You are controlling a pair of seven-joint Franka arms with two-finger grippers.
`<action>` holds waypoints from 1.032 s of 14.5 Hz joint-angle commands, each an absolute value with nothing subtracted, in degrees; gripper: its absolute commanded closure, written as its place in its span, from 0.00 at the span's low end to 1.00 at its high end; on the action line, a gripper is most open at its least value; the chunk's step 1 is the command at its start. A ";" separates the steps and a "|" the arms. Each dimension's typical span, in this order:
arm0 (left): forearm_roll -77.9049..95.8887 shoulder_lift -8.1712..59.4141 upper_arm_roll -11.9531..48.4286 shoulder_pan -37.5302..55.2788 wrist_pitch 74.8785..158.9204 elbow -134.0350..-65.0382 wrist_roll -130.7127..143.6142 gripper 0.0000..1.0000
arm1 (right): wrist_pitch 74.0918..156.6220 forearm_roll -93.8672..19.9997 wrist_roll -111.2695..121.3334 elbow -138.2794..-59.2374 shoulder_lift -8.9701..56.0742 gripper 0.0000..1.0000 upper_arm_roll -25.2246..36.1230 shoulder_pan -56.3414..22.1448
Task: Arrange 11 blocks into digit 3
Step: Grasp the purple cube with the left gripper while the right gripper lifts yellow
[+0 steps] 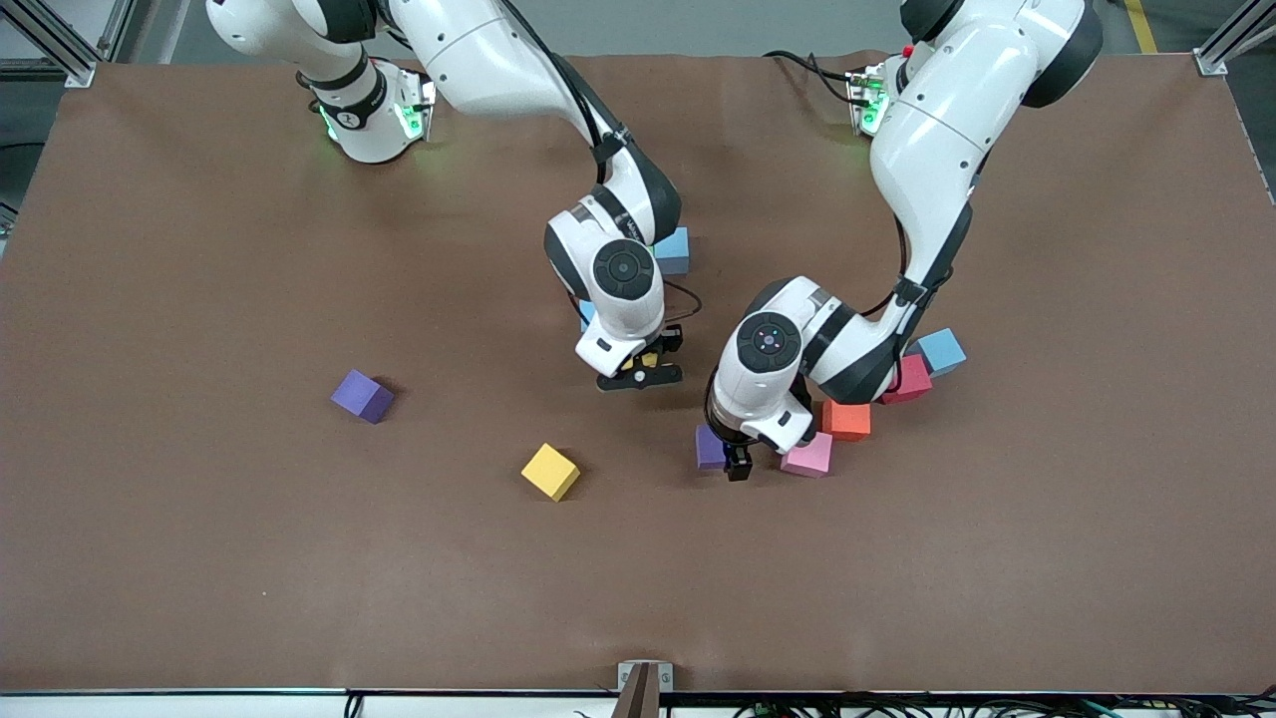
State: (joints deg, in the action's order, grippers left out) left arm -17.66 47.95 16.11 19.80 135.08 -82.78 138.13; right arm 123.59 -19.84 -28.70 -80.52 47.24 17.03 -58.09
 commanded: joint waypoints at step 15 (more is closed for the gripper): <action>-18.54 46.06 16.70 16.79 137.64 -82.79 137.20 0.78 | 123.75 -19.86 -29.97 -84.29 44.74 0.99 17.40 -60.03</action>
State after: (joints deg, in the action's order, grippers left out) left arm -17.66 48.94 16.11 17.76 138.71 -81.11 137.37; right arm 123.48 -19.84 -28.99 -81.06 47.14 17.03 -58.99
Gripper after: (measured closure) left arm 0.383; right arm 0.388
